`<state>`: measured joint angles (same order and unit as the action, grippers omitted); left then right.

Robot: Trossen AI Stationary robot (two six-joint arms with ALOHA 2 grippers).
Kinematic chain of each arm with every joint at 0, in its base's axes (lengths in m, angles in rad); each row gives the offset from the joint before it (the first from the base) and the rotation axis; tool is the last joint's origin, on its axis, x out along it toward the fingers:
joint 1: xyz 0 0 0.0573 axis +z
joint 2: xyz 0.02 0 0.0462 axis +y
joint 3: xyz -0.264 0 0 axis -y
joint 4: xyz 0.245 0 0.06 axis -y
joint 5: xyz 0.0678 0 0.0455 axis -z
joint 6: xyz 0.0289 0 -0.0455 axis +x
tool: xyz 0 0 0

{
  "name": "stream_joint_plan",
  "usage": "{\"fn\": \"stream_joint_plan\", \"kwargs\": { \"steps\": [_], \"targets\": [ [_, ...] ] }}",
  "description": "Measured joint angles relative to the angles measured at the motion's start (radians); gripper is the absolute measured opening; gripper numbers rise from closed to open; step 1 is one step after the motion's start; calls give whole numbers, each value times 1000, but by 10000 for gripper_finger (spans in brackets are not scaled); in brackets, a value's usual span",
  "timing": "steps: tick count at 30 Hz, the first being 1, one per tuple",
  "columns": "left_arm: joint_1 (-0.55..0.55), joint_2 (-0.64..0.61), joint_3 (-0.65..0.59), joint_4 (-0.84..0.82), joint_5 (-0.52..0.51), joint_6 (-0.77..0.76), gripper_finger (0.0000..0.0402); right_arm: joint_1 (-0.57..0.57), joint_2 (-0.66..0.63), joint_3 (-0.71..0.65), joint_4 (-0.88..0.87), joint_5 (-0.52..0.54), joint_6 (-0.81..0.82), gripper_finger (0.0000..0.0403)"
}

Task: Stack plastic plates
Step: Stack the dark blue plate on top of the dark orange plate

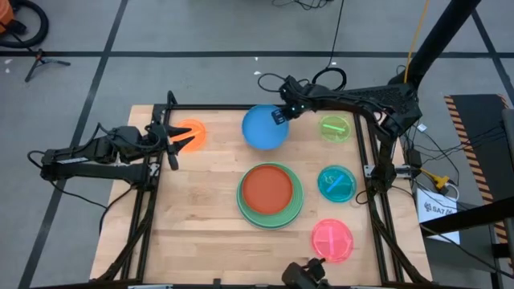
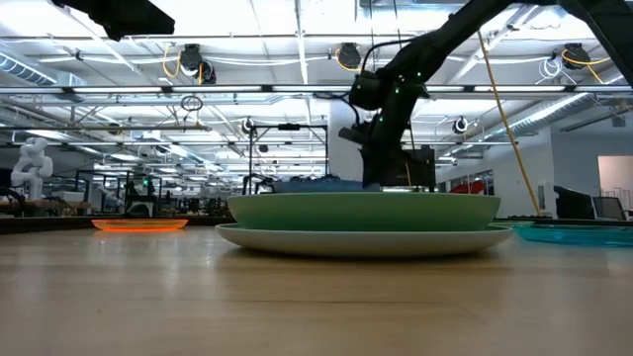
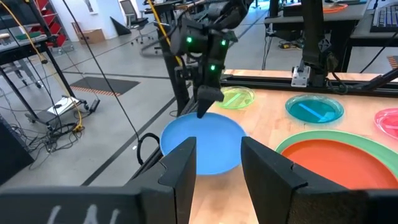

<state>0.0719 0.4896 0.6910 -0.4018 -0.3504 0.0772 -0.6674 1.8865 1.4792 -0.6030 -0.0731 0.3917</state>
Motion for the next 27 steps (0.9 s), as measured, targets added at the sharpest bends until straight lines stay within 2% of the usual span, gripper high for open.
{"fn": "stream_joint_plan", "kwargs": {
  "steps": [5,8,17,24,27],
  "targets": [
    [0,0,0,-9,0,-1,133,6,-59,1,8,-235,-59,2],
    [0,0,0,-8,0,-1,133,57,-86,1,-10,-297,-64,2],
    [0,0,0,-8,0,-5,133,283,-104,1,-122,-289,-59,1],
    [0,0,0,-8,0,-8,133,409,-104,1,-248,-137,23,1],
    [0,0,0,-8,0,-8,133,443,-100,2,-268,-102,50,1]
  ]
}}
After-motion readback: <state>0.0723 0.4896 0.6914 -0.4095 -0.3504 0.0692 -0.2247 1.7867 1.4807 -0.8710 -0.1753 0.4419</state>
